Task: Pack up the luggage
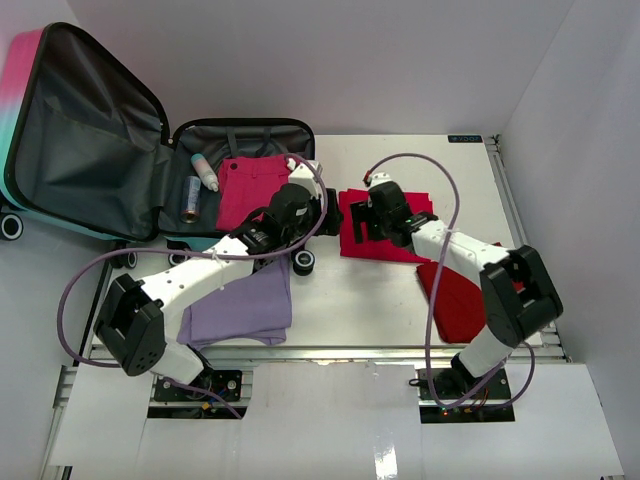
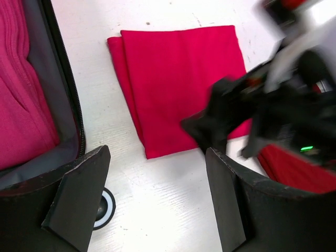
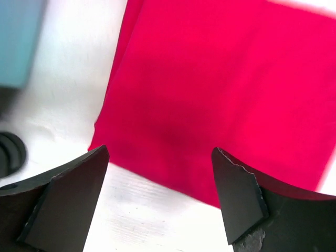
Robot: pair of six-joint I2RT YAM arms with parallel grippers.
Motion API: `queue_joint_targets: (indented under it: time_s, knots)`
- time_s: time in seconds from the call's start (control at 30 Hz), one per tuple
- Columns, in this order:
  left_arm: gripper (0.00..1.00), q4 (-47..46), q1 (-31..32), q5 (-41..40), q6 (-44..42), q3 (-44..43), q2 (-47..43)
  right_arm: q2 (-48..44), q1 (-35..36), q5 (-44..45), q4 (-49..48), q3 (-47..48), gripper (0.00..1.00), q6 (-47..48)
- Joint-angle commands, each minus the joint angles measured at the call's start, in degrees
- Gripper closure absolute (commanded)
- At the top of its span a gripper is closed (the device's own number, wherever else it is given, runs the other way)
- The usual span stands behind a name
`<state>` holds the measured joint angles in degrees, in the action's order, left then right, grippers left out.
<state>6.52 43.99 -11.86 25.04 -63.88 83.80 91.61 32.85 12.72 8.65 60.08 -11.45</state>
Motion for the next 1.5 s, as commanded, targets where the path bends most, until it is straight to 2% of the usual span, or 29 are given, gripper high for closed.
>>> queue_joint_targets:
  time_s: [0.0,0.1,0.23,0.5,0.8,1.23,1.33,1.47]
  knots:
    - [0.16,4.2,0.0,-2.7,2.0,-7.0,3.8,-5.5,-8.5,-1.3,2.6,3.7,0.14,1.3]
    - [0.17,7.9,0.0,-2.5,2.5,-13.2,11.2,-6.0,-14.9,-7.7,2.6,2.2,0.14,1.6]
    - [0.17,10.9,-0.1,-2.6,2.6,-21.2,20.8,-6.0,-20.5,-10.8,2.1,0.7,0.14,2.1]
    - [0.2,13.6,-2.4,1.8,2.9,-33.1,36.0,1.3,-26.5,-16.6,-0.2,1.1,0.14,2.5]
    - [0.19,15.1,-4.8,1.4,3.7,-37.4,44.2,9.7,-28.8,-20.4,-2.4,3.3,0.13,2.6]
    - [0.2,12.3,-5.2,5.8,3.5,-37.8,48.5,14.4,-30.4,-23.7,-4.9,2.7,0.13,1.5]
    - [0.25,10.9,-5.2,7.8,3.5,-37.4,48.9,14.2,-30.4,-24.0,-5.1,2.0,0.18,1.1]
    - [0.45,8.3,-5.2,11.5,3.6,-36.1,48.6,14.1,-29.9,-24.3,-5.4,1.8,0.33,0.7]
